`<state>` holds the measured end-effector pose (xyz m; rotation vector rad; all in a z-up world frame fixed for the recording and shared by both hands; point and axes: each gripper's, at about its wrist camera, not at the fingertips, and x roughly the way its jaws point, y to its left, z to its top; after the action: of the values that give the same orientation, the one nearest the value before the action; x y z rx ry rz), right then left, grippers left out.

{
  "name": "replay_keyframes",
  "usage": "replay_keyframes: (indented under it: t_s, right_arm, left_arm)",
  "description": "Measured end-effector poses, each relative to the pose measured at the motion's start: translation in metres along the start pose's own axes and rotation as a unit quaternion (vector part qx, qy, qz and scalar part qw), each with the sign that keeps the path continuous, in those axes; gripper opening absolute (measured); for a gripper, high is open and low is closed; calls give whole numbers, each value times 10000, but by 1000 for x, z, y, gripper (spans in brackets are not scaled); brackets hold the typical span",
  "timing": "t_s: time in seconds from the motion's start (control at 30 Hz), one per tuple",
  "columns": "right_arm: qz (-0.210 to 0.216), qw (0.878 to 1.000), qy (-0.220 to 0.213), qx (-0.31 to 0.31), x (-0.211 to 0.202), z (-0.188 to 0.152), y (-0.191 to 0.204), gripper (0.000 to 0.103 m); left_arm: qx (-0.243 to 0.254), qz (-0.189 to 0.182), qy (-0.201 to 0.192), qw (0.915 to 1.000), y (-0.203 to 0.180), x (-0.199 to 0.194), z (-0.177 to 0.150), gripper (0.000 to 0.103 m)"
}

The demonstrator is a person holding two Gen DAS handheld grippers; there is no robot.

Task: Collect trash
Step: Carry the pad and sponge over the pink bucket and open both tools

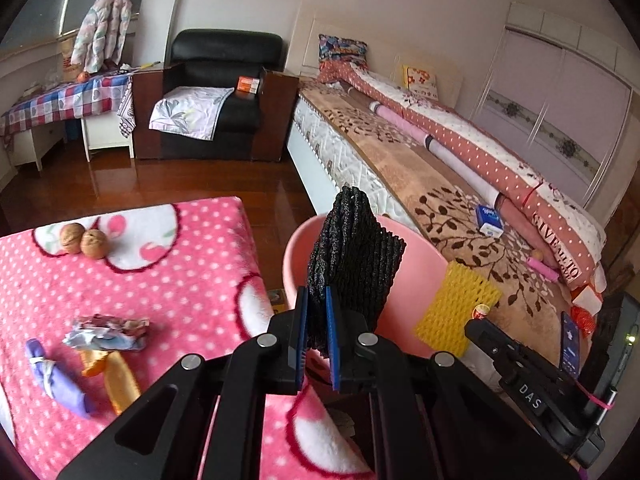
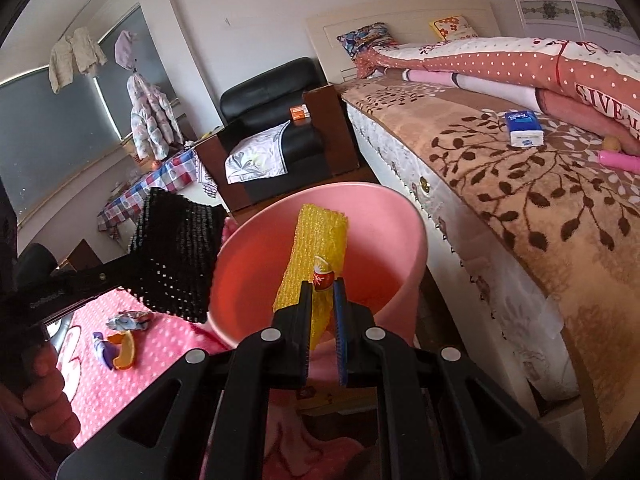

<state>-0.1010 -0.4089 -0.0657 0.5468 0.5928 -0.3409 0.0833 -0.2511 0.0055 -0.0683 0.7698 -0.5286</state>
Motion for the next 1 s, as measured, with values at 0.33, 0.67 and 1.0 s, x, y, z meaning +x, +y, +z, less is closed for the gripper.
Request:
replay_keyframes:
  t_s: [0.33, 0.67, 1.0]
  right_arm:
    - [-93, 10000, -15, 10, 9, 5, -11, 11]
    - [-123, 9999, 33, 83, 16, 6, -18, 11]
    - [-169, 9998, -13, 60, 17, 8, -17, 11]
  left_arm:
    - [-33, 192, 206, 9996, -6, 36, 2, 8]
    - [-37, 166, 262, 9995, -7, 41, -2, 22]
    - [-72, 138, 221, 9996, 2, 28, -4, 42]
